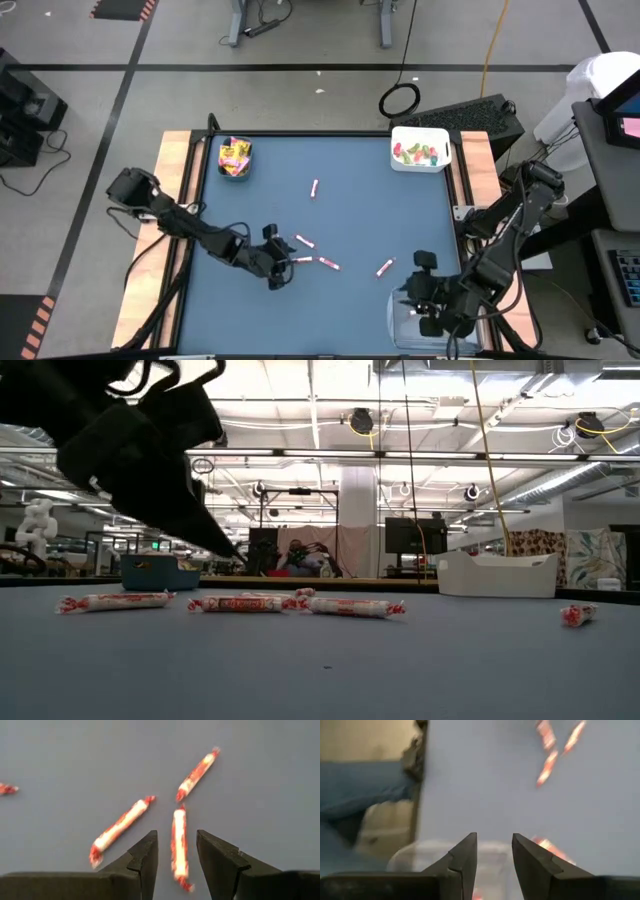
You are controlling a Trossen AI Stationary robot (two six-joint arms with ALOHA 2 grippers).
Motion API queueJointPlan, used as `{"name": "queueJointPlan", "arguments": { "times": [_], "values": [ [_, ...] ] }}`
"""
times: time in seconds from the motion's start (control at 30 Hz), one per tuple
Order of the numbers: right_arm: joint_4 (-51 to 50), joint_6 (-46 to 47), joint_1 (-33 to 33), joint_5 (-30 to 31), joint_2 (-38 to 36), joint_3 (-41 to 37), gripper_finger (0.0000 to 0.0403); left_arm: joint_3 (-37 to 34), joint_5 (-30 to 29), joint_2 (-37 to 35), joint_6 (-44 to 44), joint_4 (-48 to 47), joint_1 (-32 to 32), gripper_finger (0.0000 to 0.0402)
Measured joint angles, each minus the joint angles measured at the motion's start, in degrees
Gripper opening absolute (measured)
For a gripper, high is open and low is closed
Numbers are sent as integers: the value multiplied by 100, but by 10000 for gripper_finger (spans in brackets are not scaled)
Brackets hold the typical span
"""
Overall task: Sort candy
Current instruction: Put the white candy into the transparent bin
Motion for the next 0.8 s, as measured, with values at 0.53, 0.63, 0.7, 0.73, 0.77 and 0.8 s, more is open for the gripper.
{"name": "queueJointPlan", "arguments": {
  "times": [0.53, 0.63, 0.7, 0.73, 0.77, 0.8],
  "values": [
    [627, -1482, -278, 1835, 16, -133, 114, 0, -223, 964, -631, 679, -120, 141],
    [731, -1713, -379, 1838, 53, -133, 114, 2, -272, 1074, -633, 731, -120, 141],
    [794, -1865, -432, 1834, 120, -133, 114, 2, -279, 1142, -633, 769, -120, 141],
    [826, -1927, -462, 1834, 171, -133, 114, 3, -294, 1179, -634, 783, -120, 141],
    [858, -2000, -501, 1830, 220, -133, 114, 5, -327, 1233, -636, 817, -124, 141],
    [903, -2059, -531, 1817, 280, -133, 114, 10, -359, 1273, -638, 842, -127, 141]
  ]
}}
